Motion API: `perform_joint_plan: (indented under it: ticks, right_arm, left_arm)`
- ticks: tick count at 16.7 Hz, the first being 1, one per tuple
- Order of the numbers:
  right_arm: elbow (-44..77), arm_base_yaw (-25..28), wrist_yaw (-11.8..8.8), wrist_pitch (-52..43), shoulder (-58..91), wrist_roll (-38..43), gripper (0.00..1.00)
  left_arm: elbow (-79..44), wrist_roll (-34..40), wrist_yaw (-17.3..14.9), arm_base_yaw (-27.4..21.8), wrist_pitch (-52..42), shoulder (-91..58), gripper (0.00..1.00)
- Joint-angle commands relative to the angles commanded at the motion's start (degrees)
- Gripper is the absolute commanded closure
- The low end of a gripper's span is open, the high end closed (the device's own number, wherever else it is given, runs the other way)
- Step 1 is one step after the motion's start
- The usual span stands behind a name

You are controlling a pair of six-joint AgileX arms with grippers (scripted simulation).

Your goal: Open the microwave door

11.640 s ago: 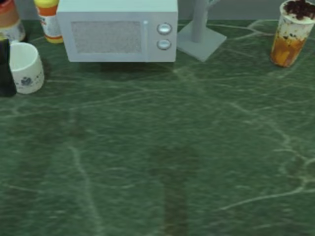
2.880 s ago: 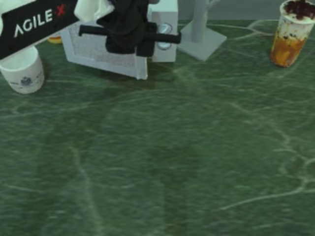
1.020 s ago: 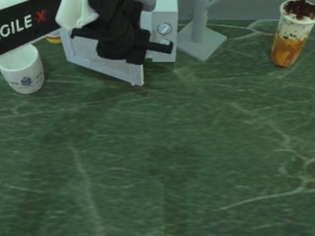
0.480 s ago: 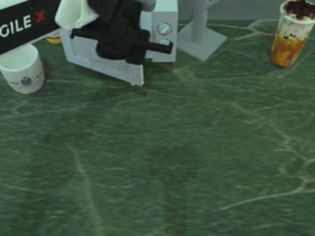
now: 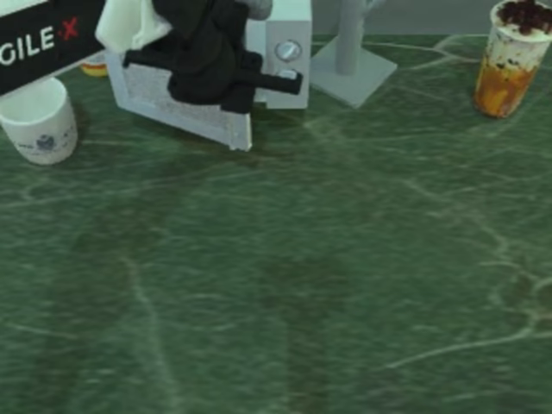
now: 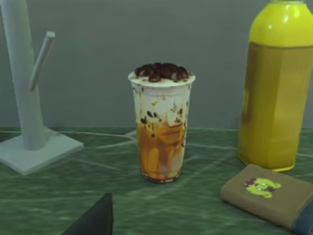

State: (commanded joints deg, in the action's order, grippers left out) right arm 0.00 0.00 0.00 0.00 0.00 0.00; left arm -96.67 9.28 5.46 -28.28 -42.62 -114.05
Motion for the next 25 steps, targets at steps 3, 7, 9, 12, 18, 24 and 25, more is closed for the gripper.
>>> perform_joint_plan:
  ticks: [3, 7, 9, 12, 18, 24, 25]
  right_arm:
    - [0.0, 0.0, 0.0, 0.0, 0.0, 0.0, 0.0]
    - [0.0, 0.0, 0.0, 0.0, 0.0, 0.0, 0.0]
    - [0.0, 0.0, 0.0, 0.0, 0.0, 0.0, 0.0]
    - [0.0, 0.0, 0.0, 0.0, 0.0, 0.0, 0.0]
    - [0.0, 0.0, 0.0, 0.0, 0.0, 0.0, 0.0]
    - [0.0, 0.0, 0.0, 0.0, 0.0, 0.0, 0.0]
    - [0.0, 0.0, 0.0, 0.0, 0.0, 0.0, 0.0]
  left_arm:
    - [0.0, 0.0, 0.0, 0.0, 0.0, 0.0, 1.0]
    - [0.0, 0.0, 0.0, 0.0, 0.0, 0.0, 1.0]
    - [0.2, 0.2, -0.3, -0.4, 0.0, -0.2, 1.0]
    - [1.7, -1.7, -1.3, 0.1, 0.6, 1.1, 1.0]
    - [6.7, -7.4, -4.3, 1.9, 2.3, 4.8, 1.0]
    - [6.7, -7.4, -4.3, 1.9, 2.3, 4.8, 1.0]
    - [6.7, -7.4, -4.3, 1.9, 2.3, 4.8, 1.0]
